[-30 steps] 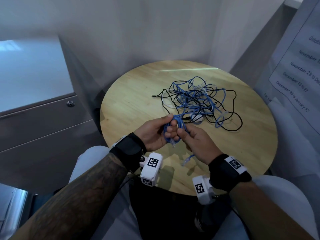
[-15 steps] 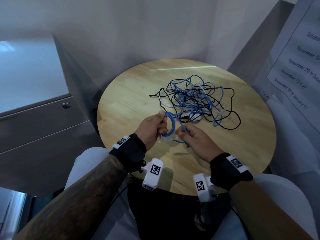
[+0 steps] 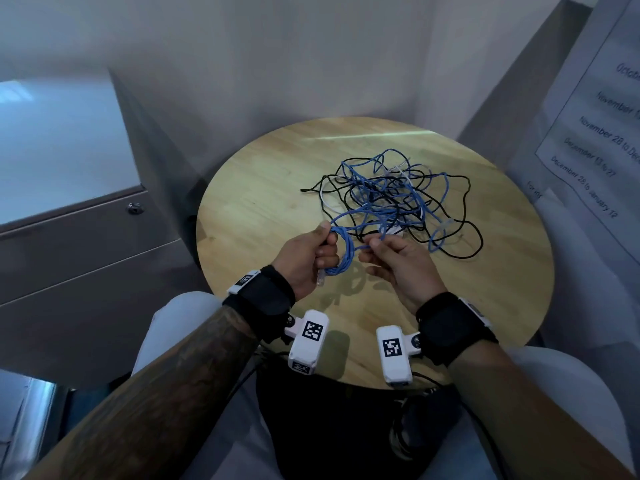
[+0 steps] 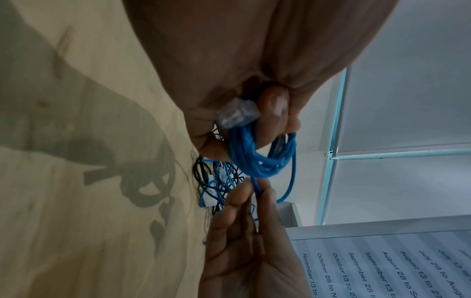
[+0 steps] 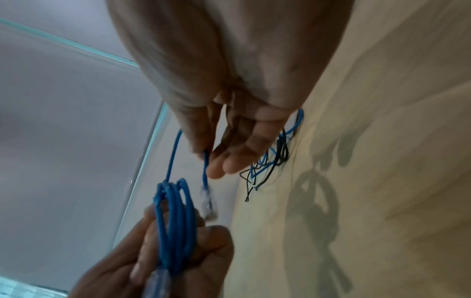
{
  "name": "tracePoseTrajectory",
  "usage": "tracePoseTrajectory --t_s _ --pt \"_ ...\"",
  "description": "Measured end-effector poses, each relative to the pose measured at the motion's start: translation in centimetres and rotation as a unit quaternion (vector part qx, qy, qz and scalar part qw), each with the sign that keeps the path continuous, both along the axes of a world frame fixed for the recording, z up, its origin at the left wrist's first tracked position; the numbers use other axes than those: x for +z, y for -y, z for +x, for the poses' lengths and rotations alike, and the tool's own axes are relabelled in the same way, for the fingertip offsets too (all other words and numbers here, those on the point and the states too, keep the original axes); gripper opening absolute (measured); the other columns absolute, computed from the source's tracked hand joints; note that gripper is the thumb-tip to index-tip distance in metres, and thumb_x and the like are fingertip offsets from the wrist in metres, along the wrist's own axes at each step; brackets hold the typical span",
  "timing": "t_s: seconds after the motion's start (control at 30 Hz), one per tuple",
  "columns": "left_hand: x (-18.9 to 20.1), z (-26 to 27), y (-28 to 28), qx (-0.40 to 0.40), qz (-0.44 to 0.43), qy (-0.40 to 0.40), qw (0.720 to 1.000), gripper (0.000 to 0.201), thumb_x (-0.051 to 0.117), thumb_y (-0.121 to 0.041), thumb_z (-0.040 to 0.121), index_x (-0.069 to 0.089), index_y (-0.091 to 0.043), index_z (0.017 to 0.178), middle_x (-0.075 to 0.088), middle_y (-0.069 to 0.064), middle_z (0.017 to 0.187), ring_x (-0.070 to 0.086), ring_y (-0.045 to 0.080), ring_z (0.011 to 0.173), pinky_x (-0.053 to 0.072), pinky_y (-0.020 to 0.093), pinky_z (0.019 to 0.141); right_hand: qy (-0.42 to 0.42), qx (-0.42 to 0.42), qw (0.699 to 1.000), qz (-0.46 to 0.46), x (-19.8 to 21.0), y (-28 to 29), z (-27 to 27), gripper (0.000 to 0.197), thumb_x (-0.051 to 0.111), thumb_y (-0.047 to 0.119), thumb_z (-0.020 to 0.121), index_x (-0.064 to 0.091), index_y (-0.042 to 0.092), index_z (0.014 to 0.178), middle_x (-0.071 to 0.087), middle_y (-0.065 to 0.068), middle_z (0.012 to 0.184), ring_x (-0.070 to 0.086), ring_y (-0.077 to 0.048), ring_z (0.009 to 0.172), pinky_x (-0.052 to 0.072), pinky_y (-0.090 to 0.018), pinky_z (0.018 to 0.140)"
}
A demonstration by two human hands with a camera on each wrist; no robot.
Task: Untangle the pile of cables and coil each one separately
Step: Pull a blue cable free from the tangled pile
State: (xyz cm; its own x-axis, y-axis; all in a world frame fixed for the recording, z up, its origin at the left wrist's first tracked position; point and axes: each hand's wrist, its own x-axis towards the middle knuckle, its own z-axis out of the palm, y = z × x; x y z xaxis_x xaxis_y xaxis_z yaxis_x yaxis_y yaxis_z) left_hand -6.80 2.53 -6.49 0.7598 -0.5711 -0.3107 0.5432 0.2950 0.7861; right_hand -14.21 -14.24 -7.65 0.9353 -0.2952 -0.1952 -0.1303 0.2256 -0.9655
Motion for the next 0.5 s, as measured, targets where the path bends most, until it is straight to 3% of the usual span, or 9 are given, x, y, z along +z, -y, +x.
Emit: tracePoseTrajectory --t_s 0.2,0.37,0.5 --pt "0.1 -0.3 0.1 -0.075 -0.047 -0.036 0.995 0.039 0.034 -0.035 0.105 0.046 -0.011 0.076 0.028 -0.007 0.055 0.027 0.005 0.044 0.027 0.016 0.044 -0.042 -0.045 0.99 0.128 -0.2 0.2 0.6 0.006 0.057 0.006 0.099 0.059 0.01 0.102 0.071 -0.006 0.081 0.066 -0.007 0.06 0.053 -0.021 0.053" --pt "-0.4 -0.3 0.2 -0.107 -0.096 -0.065 0.987 0.039 0.036 -0.038 0.103 0.05 -0.014 0.076 0.032 -0.008 0.054 0.032 0.004 0.043 0.014 0.027 0.066 -0.06 -0.053 0.989 0.126 -0.9 -0.4 0.4 0.012 0.054 0.0 0.099 0.054 0.012 0.099 0.069 -0.001 0.066 0.062 -0.01 0.055 0.05 -0.023 0.05" --pt "-0.1 -0.3 0.0 -0.092 -0.113 -0.078 0.986 0.037 0.036 -0.039 0.102 0.05 -0.017 0.075 0.032 -0.01 0.053 0.032 0.005 0.043 0.035 0.03 0.073 -0.073 -0.018 0.997 0.032 -1.3 -1.2 0.1 0.013 0.06 -0.001 0.096 0.053 0.01 0.097 0.066 -0.011 0.076 0.057 -0.014 0.055 0.047 -0.025 0.05"
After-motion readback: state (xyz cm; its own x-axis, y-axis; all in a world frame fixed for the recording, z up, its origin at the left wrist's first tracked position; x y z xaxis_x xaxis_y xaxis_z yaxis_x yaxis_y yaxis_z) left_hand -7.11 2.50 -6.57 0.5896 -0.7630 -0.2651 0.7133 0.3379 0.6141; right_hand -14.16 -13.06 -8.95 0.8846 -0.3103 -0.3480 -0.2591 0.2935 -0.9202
